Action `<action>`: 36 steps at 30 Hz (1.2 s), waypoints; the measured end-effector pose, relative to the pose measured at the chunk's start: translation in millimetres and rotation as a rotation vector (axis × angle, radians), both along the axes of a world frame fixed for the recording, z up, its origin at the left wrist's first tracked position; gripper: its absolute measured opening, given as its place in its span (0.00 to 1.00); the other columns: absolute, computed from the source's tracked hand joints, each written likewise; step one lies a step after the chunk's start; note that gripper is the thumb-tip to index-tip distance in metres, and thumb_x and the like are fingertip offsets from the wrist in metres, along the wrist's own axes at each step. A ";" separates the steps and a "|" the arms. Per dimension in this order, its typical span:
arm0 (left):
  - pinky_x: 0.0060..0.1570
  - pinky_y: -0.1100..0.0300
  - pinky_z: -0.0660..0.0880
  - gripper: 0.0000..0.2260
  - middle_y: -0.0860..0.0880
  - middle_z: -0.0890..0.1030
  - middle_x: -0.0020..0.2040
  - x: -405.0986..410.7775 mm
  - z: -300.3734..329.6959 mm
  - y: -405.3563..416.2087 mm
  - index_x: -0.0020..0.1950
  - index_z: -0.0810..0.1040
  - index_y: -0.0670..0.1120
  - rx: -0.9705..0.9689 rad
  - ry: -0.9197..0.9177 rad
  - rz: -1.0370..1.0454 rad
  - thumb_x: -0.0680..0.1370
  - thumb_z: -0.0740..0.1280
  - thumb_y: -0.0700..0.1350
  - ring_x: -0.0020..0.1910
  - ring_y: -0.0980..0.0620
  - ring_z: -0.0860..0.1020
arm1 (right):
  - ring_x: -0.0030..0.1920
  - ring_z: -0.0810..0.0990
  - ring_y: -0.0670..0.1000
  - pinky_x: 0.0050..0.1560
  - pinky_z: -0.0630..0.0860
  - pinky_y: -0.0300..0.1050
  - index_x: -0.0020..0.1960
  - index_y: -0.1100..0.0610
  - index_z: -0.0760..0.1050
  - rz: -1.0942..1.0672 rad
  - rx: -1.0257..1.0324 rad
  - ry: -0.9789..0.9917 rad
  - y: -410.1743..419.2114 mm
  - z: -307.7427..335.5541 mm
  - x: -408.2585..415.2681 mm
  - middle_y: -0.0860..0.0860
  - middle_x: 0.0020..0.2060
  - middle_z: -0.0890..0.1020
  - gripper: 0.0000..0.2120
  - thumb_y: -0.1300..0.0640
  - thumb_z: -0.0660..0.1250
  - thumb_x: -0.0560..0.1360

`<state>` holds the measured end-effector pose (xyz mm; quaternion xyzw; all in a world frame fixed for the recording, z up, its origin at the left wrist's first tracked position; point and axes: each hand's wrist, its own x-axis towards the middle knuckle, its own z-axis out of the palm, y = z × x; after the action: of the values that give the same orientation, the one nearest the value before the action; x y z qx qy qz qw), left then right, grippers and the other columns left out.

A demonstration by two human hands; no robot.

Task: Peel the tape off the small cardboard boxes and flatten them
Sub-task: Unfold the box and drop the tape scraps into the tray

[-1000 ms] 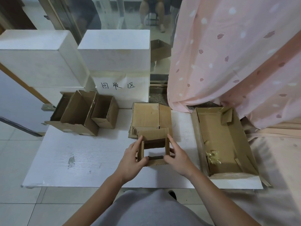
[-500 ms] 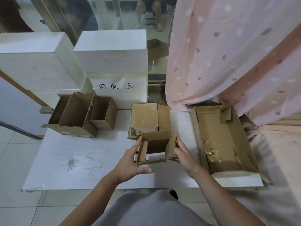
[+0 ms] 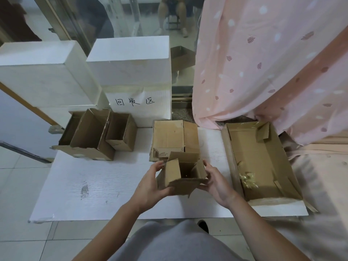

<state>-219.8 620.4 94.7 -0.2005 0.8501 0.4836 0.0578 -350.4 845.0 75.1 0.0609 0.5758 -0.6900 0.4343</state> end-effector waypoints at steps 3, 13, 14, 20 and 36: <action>0.59 0.65 0.76 0.35 0.60 0.72 0.70 -2.3 2.3 1.1 0.72 0.64 0.60 0.079 0.034 0.110 0.71 0.81 0.54 0.69 0.58 0.71 | 0.65 0.80 0.60 0.68 0.74 0.62 0.74 0.45 0.71 0.031 -0.054 0.000 -0.1 -1.5 0.1 0.59 0.65 0.80 0.23 0.41 0.63 0.81; 0.44 0.60 0.83 0.23 0.61 0.79 0.59 -24.1 24.9 18.1 0.63 0.73 0.58 0.204 0.070 0.328 0.73 0.71 0.65 0.54 0.57 0.81 | 0.71 0.71 0.47 0.70 0.72 0.57 0.73 0.34 0.66 0.216 0.129 0.367 -13.7 -3.7 7.0 0.42 0.67 0.77 0.32 0.51 0.74 0.74; 0.44 0.60 0.83 0.19 0.61 0.80 0.58 -25.6 27.1 19.8 0.62 0.74 0.59 0.213 0.077 0.331 0.75 0.70 0.65 0.54 0.57 0.81 | 0.73 0.69 0.46 0.71 0.72 0.57 0.75 0.33 0.62 0.225 0.150 0.376 -14.4 -3.5 6.4 0.41 0.70 0.74 0.34 0.49 0.74 0.74; 0.51 0.46 0.84 0.10 0.58 0.84 0.52 -30.0 39.3 24.0 0.59 0.80 0.55 0.438 0.088 0.358 0.83 0.66 0.57 0.51 0.56 0.83 | 0.78 0.60 0.47 0.77 0.64 0.56 0.80 0.32 0.48 0.236 0.254 0.407 -13.0 -1.3 5.2 0.38 0.79 0.59 0.42 0.44 0.72 0.77; 0.47 0.71 0.78 0.21 0.58 0.78 0.64 -20.6 27.3 15.5 0.74 0.62 0.69 0.234 0.163 0.447 0.87 0.60 0.48 0.59 0.60 0.78 | 0.76 0.63 0.45 0.77 0.63 0.54 0.76 0.27 0.54 0.235 0.284 0.428 -4.3 -1.6 4.7 0.40 0.78 0.63 0.48 0.35 0.78 0.65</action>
<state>-240.5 635.9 122.0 -0.3356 0.7248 0.5940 -0.0965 -345.7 840.6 73.6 -0.0928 0.7484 -0.5446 0.3670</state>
